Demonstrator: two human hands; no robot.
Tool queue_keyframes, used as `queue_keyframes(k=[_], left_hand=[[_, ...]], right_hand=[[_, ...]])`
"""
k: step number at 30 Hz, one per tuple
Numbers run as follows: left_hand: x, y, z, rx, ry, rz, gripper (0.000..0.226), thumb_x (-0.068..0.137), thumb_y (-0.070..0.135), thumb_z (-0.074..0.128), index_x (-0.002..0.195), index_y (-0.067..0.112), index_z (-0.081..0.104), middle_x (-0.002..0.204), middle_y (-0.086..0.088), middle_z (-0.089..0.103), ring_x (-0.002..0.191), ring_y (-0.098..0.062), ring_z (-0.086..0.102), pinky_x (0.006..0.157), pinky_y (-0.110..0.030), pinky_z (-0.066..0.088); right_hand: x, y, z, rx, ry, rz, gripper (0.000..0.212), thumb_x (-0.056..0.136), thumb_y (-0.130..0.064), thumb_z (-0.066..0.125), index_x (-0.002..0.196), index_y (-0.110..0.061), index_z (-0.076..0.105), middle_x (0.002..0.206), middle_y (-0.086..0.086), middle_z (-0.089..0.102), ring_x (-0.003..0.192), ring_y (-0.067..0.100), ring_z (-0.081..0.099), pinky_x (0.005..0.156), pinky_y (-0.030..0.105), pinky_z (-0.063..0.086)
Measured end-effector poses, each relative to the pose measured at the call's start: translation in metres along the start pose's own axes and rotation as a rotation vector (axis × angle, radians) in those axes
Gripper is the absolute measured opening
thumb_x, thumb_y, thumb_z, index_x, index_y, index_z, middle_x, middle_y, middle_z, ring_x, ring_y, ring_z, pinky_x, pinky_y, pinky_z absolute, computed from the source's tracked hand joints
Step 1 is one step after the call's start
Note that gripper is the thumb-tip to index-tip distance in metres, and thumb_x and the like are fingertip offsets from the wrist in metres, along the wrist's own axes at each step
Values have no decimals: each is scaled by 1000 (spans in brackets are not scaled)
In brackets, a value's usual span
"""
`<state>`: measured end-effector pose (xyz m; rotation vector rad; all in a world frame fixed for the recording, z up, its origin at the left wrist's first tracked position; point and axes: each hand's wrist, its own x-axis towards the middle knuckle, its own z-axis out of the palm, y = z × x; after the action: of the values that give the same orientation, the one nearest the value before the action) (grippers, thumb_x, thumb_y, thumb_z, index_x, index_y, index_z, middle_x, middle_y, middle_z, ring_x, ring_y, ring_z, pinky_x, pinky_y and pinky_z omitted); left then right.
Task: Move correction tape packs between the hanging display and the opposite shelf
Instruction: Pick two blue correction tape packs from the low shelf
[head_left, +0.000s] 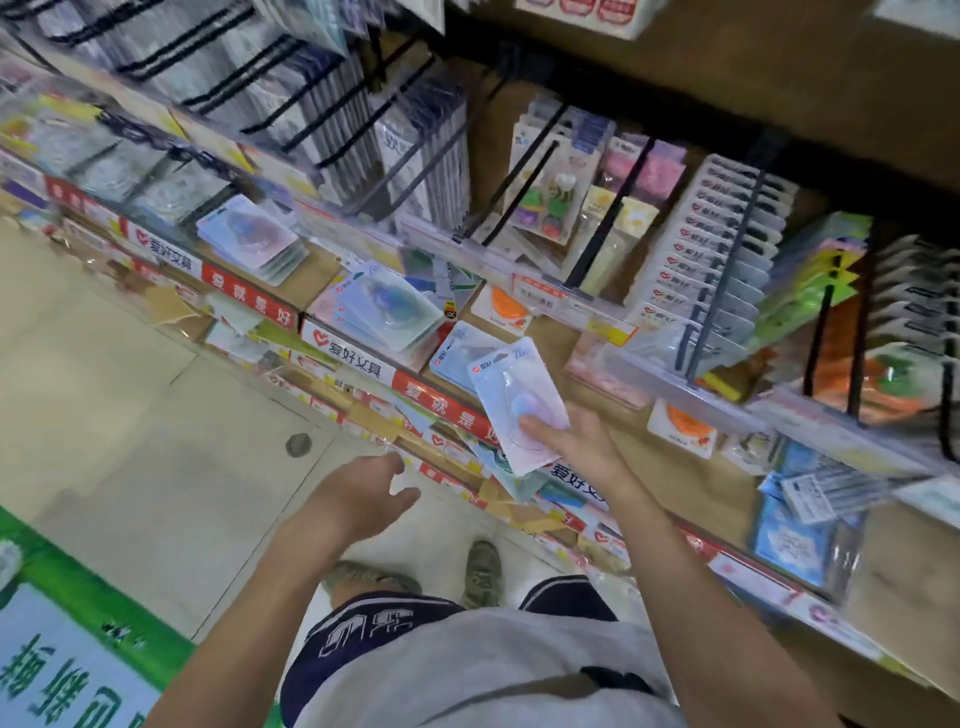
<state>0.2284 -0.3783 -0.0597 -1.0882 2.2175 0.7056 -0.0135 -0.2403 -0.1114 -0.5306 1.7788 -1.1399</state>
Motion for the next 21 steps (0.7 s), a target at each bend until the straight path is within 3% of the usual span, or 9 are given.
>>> queue_keyframes(k=[3,6,11,13,15,18,21], left_hand=[[10,18,-7,-7,58,29,46,103,45,49,136,14,53,134,-4,61,123,-22,57,91,-33,42],[28,34,-11,-80,79,61,43,100,45,54,127,13,60,123,-4,66,114,-24,61,89,-33,48],[63,62,-13,-385,37,58,29,95,44,62,83,18,62,81,3,60,84,-21,60,63,-26,43],[78,69,-9,-612,50,18,24,93,45,65,95,22,66,94,1,67,92,-21,64,78,-29,53],[99,72,-5,-801,88,-63,43,89,53,66,121,24,65,118,-3,69,105,-28,67,95,-42,55],[122,80,-1,-1057,95,-172,62,81,66,67,131,31,55,133,-7,63,109,-36,67,90,-52,58],[124,96,-7,-1267,73,-279,76,83,63,71,142,21,46,131,-8,55,112,-40,65,82,-50,61]], right_hand=[[-10,7,-4,38,69,12,27,88,-26,77,112,-15,72,102,-4,76,88,5,70,72,15,52],[-19,16,-9,87,158,30,20,87,-23,78,106,-17,72,93,-10,75,77,-4,68,66,12,50],[-38,30,-17,177,217,37,15,88,-16,77,102,-19,71,86,-12,75,76,-3,70,66,13,52],[-45,35,-21,189,250,30,15,88,-16,77,102,-18,71,85,-12,75,76,-3,69,66,12,51],[-51,38,-26,193,276,32,15,88,-20,77,102,-17,73,86,-11,76,79,1,70,67,16,52],[-58,41,-31,222,317,36,20,86,-24,79,105,-17,73,95,-5,78,85,7,73,71,22,57],[-63,40,-33,248,339,27,19,86,-22,79,103,-18,73,97,-3,78,86,8,73,72,21,57]])
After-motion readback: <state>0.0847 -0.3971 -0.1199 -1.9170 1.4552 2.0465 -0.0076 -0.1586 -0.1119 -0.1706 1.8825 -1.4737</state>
